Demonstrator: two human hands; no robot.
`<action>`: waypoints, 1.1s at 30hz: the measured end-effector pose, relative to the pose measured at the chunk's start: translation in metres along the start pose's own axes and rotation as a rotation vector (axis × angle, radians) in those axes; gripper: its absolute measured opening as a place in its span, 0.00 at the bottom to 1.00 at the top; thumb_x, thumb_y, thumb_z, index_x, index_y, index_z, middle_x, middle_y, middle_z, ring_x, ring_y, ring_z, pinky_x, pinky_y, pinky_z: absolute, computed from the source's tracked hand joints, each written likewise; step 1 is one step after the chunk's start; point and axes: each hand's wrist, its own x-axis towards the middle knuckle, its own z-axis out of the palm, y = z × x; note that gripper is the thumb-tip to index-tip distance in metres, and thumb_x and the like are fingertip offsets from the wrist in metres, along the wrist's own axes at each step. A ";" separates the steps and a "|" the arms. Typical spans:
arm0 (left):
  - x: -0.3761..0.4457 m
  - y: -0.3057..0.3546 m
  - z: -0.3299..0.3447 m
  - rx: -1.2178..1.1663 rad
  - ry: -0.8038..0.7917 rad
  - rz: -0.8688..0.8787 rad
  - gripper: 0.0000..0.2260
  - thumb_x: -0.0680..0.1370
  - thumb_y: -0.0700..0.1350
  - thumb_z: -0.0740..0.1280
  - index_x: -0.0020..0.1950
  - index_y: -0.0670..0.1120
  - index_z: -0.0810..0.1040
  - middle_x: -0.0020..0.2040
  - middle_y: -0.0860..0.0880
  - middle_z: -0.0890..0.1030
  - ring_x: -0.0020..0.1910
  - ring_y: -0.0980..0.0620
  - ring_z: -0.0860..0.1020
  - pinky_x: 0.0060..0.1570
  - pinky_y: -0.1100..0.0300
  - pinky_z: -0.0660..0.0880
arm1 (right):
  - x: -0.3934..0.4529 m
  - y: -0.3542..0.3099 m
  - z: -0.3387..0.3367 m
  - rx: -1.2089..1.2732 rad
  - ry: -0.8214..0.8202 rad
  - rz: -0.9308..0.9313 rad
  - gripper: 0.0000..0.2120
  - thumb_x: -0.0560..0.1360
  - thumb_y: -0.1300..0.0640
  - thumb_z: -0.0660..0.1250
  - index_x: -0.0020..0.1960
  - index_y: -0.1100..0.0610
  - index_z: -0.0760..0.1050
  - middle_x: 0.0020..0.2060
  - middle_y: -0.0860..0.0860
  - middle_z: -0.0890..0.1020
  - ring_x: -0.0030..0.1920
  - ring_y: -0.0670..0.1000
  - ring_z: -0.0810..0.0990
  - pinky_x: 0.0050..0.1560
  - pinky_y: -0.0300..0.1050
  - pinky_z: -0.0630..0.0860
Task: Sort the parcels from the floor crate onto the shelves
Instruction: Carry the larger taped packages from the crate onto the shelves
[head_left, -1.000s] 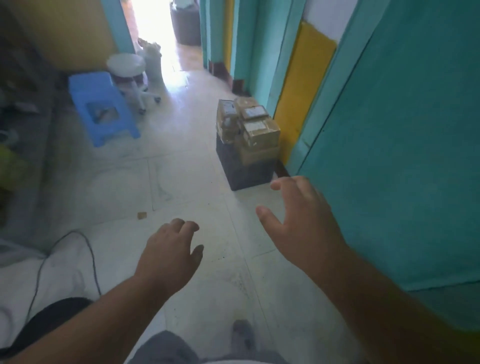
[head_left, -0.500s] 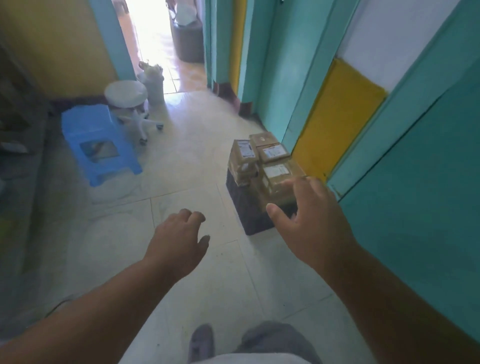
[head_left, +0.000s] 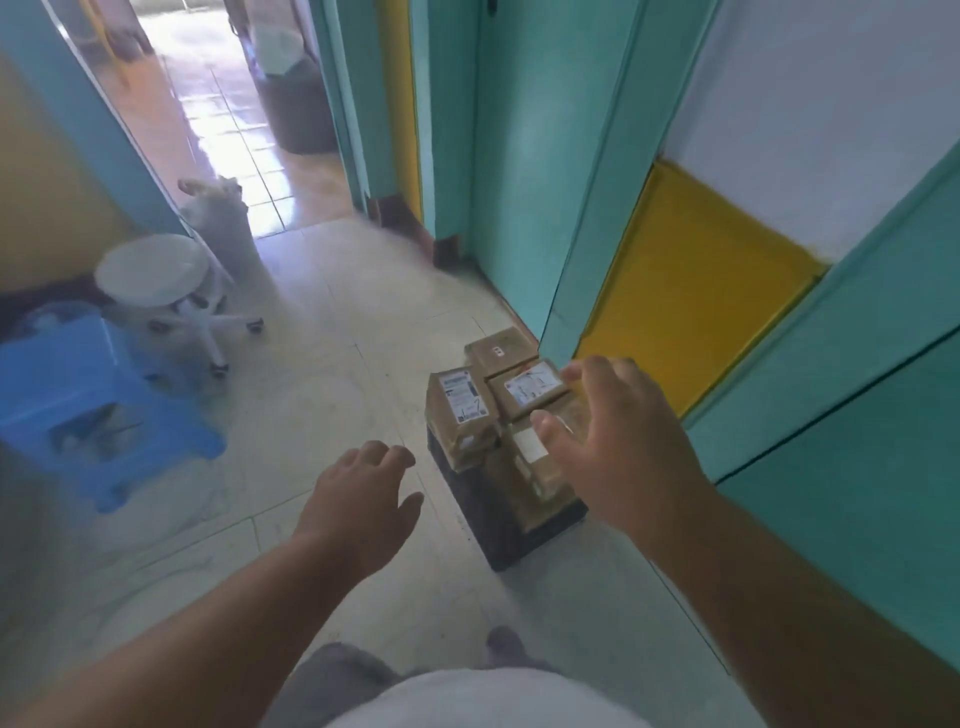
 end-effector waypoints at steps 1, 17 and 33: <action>0.019 -0.007 -0.004 0.001 -0.003 0.007 0.21 0.81 0.58 0.61 0.72 0.54 0.67 0.70 0.51 0.72 0.67 0.48 0.71 0.66 0.54 0.70 | 0.019 -0.002 0.004 0.000 -0.001 0.001 0.22 0.77 0.41 0.66 0.66 0.50 0.69 0.62 0.51 0.75 0.60 0.50 0.73 0.56 0.46 0.74; 0.381 -0.077 -0.007 0.144 -0.370 0.477 0.19 0.78 0.54 0.64 0.68 0.52 0.72 0.62 0.49 0.77 0.60 0.46 0.75 0.57 0.52 0.75 | 0.204 -0.026 0.133 0.053 0.023 0.651 0.22 0.78 0.42 0.65 0.68 0.51 0.69 0.62 0.50 0.75 0.60 0.48 0.73 0.56 0.44 0.77; 0.474 -0.119 0.191 -0.235 -0.691 -0.207 0.24 0.78 0.55 0.66 0.72 0.55 0.65 0.59 0.45 0.79 0.53 0.40 0.81 0.52 0.42 0.81 | 0.260 0.103 0.387 0.275 -0.310 1.012 0.26 0.81 0.45 0.63 0.75 0.52 0.63 0.70 0.55 0.71 0.65 0.57 0.75 0.58 0.51 0.73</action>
